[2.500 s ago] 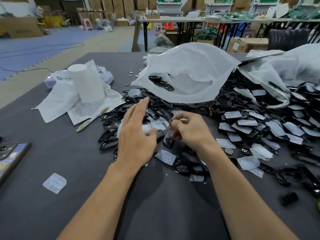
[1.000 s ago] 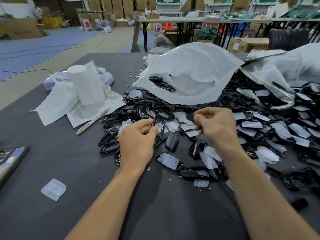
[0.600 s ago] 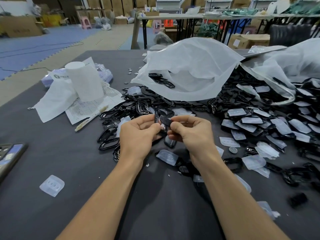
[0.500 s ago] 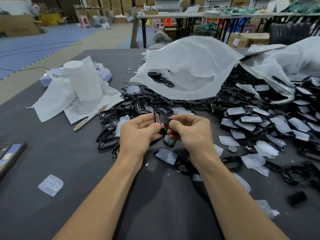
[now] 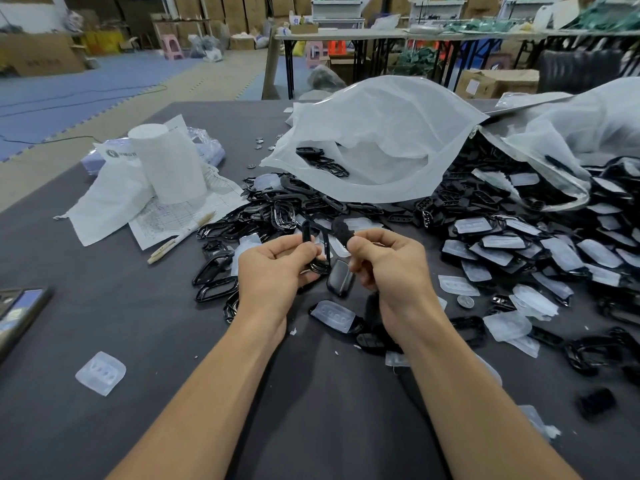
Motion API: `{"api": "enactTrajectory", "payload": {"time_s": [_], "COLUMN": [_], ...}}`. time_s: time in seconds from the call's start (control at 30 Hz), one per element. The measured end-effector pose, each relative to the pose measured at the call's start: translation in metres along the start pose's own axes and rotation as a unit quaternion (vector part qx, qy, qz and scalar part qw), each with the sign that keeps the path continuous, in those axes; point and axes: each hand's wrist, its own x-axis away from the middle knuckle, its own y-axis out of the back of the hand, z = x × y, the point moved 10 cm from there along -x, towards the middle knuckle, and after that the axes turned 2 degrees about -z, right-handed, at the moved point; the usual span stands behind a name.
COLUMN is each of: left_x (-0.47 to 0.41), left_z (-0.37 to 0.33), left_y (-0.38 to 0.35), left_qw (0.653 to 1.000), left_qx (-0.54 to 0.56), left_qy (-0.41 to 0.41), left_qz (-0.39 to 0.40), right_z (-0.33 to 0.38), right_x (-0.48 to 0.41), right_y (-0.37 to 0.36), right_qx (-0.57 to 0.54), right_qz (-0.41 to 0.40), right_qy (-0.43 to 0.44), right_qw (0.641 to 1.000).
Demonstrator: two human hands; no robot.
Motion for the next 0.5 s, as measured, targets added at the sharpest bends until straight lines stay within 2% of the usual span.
{"api": "enactTrajectory", "payload": {"time_s": [0.2,0.4,0.5], "left_x": [-0.002,-0.001,0.003], "left_z": [-0.001,-0.007,-0.012], "left_y": [0.005,0.004,0.003], "left_qw": [0.999,0.987,0.983], "left_qx": [-0.046,-0.145,-0.161], "left_qy": [-0.019,-0.06,-0.083], "left_qz": [-0.017,-0.024,-0.03], "right_z": [0.007,0.014,0.018], "right_x": [0.006,0.007,0.007], "right_y": [-0.011,-0.006,-0.005], "right_qx": [-0.054,0.018,0.039], "right_qz": [0.045,0.022,0.017], "right_qy": [0.011,0.079,0.106], "right_qw": [0.998,0.996,0.993]}}
